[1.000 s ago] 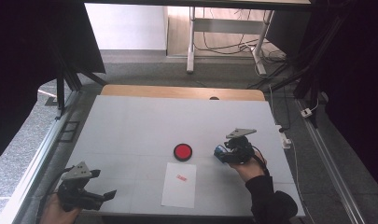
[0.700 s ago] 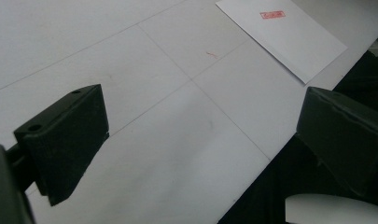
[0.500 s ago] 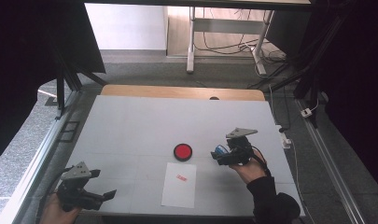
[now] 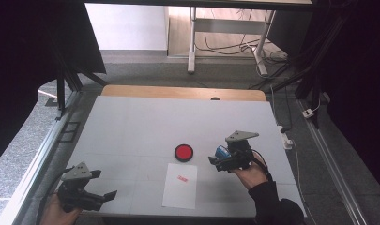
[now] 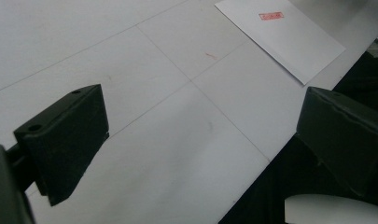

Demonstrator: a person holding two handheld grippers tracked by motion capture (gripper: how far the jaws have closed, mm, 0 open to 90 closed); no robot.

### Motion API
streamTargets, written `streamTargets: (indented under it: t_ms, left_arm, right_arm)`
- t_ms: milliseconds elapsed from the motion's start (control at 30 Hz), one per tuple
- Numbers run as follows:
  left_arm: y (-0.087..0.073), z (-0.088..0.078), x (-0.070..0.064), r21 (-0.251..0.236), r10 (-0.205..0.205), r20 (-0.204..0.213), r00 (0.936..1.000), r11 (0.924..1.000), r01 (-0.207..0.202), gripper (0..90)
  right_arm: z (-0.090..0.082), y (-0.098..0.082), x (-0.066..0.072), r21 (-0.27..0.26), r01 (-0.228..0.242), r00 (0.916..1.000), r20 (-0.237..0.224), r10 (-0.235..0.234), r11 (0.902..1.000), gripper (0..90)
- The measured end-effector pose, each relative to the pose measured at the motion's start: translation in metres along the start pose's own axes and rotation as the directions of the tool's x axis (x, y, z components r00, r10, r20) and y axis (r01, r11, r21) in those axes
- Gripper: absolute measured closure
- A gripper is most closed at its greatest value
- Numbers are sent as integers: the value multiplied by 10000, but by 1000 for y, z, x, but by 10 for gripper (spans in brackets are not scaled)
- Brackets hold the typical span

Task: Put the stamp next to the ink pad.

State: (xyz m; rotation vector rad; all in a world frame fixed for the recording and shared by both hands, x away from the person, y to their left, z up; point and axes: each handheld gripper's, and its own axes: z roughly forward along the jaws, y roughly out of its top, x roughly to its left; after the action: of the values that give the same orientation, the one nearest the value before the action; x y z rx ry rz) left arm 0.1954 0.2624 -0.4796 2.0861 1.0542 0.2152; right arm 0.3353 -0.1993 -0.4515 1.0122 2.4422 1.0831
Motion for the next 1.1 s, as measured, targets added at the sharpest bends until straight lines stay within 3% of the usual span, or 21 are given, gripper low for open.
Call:
streamTargets:
  t_ms: [433,1100]
  left_arm:
    - [0,0,0,-12,7,30,10000,10000,-7,23]
    - [0,-1,1,-73,0,95,10000,10000,0,22]
  right_arm:
    - [-15,-5,15,-274,294,9995,-73,-296,9992,12]
    - [-43,-27,25,-655,-120,9992,364,144,9978,0]
